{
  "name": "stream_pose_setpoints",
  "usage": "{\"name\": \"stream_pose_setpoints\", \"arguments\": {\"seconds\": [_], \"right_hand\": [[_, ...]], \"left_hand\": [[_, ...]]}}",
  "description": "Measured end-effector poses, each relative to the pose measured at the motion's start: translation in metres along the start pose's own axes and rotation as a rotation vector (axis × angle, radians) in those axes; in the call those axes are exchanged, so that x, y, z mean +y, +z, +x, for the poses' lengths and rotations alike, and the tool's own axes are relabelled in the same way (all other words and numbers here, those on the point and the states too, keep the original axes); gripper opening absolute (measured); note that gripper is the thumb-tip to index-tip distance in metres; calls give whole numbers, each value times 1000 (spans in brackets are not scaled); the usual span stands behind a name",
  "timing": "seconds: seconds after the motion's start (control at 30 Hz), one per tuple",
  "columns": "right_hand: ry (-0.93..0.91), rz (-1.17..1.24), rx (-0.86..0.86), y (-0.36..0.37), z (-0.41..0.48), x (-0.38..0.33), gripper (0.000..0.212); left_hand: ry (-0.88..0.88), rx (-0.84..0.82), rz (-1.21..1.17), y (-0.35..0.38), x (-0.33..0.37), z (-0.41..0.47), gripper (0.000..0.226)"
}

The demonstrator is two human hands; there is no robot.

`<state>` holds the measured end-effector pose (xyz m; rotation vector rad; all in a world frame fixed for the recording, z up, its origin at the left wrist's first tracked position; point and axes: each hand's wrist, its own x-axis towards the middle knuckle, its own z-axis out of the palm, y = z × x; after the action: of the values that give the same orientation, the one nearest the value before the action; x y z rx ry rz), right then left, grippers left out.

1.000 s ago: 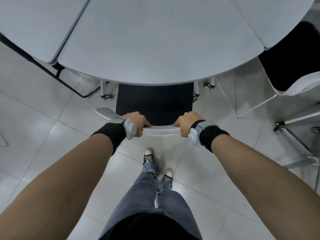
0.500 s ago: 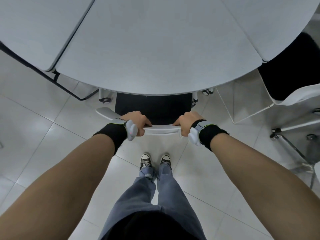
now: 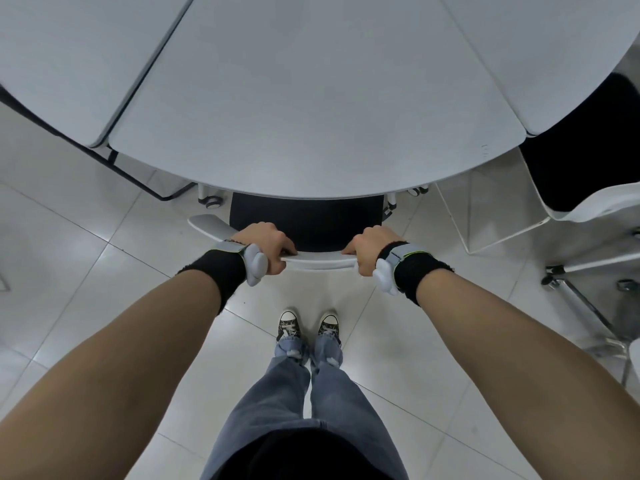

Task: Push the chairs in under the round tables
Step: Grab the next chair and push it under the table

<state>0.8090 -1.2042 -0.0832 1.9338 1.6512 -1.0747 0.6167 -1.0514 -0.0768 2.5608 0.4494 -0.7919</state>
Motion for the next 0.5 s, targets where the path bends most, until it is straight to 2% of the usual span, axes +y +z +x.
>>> {"name": "stream_pose_setpoints", "arguments": {"seconds": [0.5], "right_hand": [[4,-5,-29,-22,10,15,61]], "left_hand": [[23,13,-2,-16,-10,22,41]]}}
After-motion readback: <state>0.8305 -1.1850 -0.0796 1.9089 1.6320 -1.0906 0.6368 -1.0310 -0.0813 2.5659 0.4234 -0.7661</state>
